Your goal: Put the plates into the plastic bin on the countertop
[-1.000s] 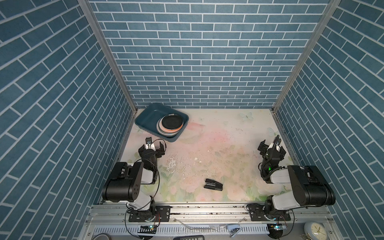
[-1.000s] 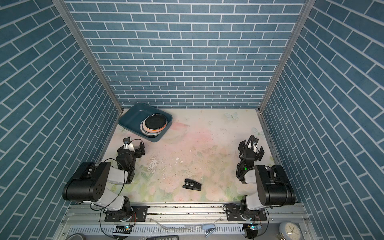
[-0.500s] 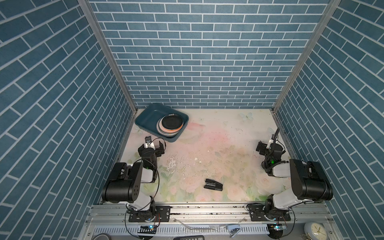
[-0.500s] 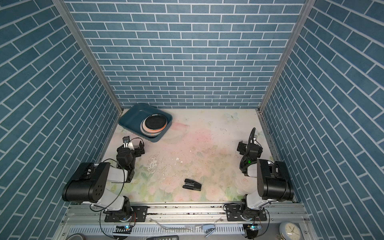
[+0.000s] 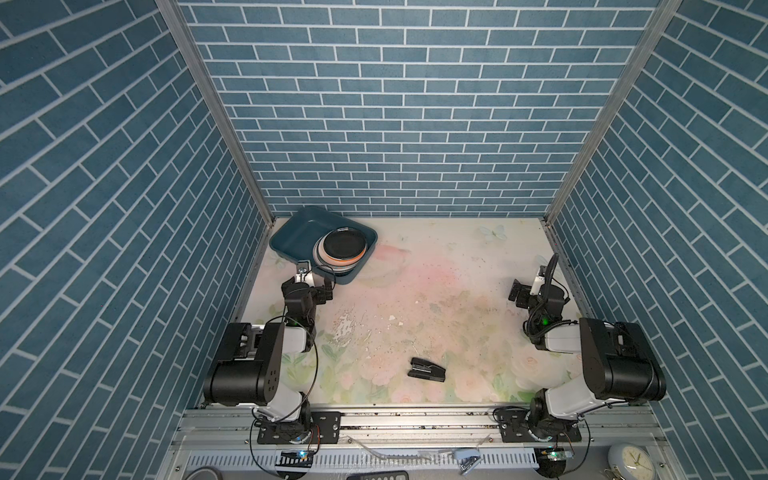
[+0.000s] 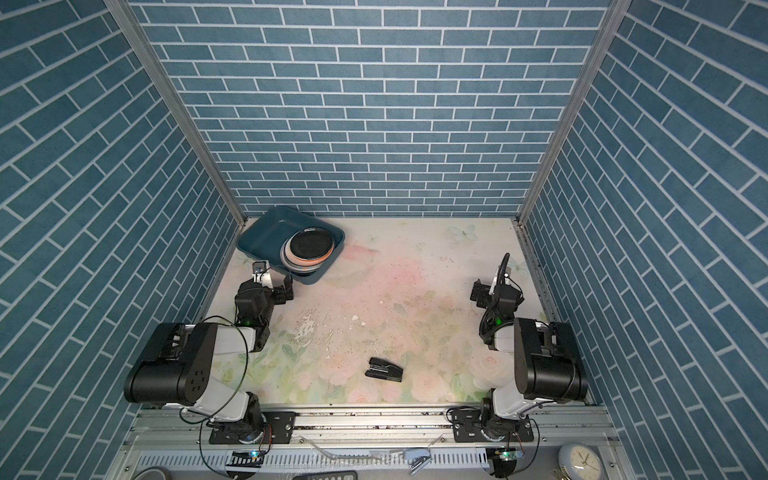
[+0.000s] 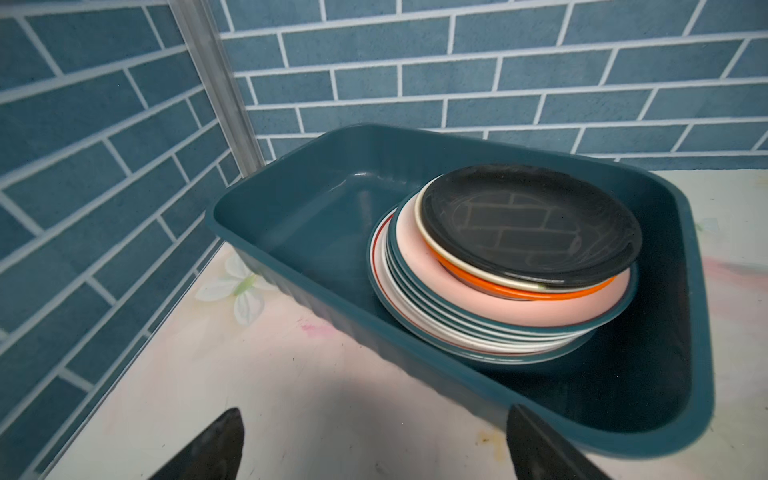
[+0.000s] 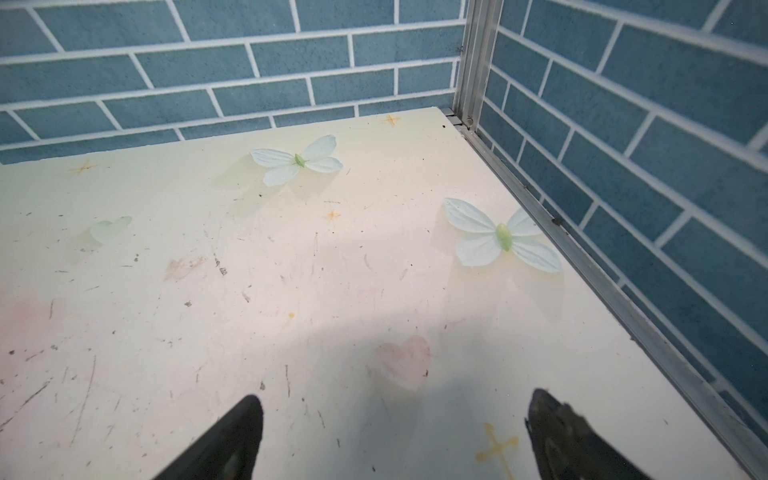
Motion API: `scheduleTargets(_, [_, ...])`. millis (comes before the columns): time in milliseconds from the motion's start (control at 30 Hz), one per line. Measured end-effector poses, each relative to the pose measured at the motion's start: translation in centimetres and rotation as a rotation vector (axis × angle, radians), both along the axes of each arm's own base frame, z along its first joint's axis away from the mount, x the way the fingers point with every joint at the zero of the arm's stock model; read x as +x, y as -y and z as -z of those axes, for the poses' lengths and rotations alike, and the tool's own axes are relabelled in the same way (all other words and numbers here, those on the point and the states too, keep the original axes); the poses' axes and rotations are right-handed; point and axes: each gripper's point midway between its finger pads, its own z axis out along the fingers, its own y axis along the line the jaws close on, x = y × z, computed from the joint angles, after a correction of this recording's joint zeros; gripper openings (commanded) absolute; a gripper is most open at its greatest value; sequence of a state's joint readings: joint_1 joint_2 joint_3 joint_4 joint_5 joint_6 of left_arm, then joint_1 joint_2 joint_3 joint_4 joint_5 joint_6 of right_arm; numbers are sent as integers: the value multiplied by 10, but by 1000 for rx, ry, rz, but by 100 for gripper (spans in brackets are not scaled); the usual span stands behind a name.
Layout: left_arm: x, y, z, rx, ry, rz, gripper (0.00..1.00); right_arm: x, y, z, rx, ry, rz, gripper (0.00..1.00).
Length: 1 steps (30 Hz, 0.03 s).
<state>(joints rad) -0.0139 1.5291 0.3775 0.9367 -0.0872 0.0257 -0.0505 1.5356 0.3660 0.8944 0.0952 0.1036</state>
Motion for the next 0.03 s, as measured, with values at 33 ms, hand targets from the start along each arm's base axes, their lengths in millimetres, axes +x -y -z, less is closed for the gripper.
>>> scheduleTargets(33, [0,1,2,1,-7,6,99,0,0,0,1,-1,-2,99])
